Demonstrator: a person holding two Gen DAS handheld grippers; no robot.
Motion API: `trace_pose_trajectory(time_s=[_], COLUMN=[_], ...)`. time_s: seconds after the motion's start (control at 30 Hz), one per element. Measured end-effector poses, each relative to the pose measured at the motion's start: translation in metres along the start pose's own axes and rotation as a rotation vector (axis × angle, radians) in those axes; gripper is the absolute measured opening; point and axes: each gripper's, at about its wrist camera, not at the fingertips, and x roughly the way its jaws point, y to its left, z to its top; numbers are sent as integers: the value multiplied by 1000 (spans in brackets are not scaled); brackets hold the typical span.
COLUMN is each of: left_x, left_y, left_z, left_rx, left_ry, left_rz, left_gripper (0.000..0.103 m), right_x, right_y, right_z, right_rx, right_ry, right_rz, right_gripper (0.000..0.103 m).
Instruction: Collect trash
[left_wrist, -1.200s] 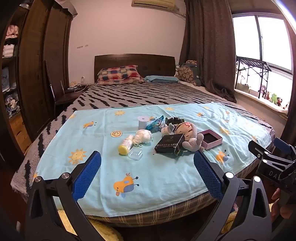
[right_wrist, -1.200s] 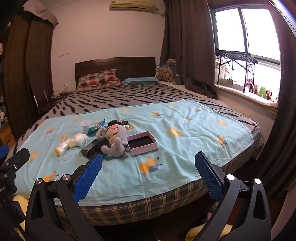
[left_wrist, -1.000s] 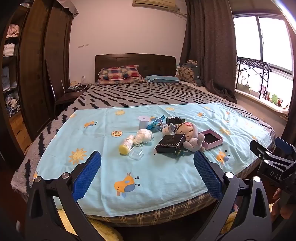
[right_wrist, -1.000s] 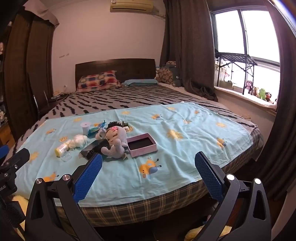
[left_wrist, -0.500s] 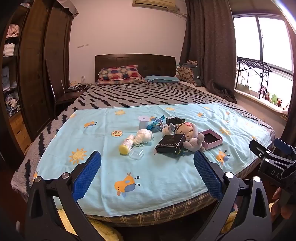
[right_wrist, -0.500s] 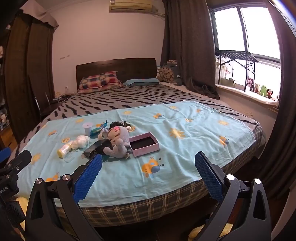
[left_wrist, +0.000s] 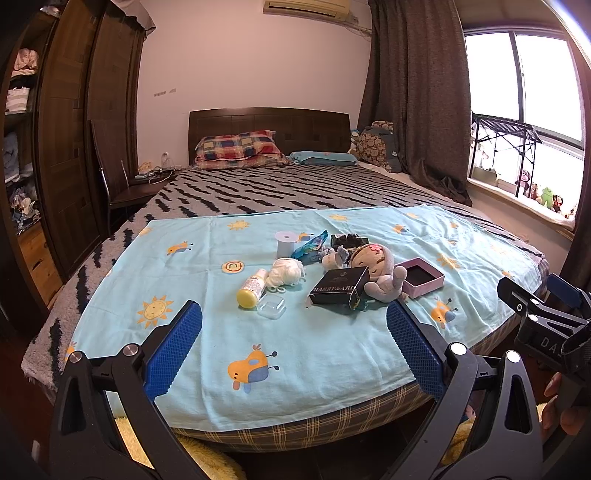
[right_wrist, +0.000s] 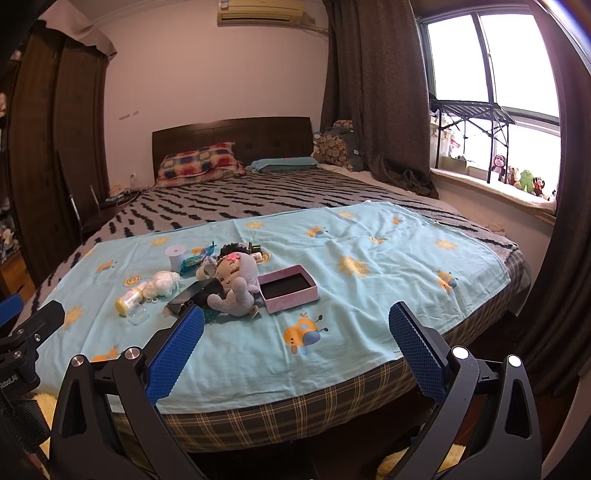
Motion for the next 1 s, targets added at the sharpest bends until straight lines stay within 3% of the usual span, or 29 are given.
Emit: trace_pose_trajectory(time_s=[1.0], left_x=[-5], left_y=[-1], left_z=[0], left_rx=[-1], left_ry=[-4], left_rz=[-3], left_gripper=[95], right_x=[0], right_y=[5], right_z=[2], right_rx=[1], right_ry=[-2], right_rz=[5], right_gripper=[100])
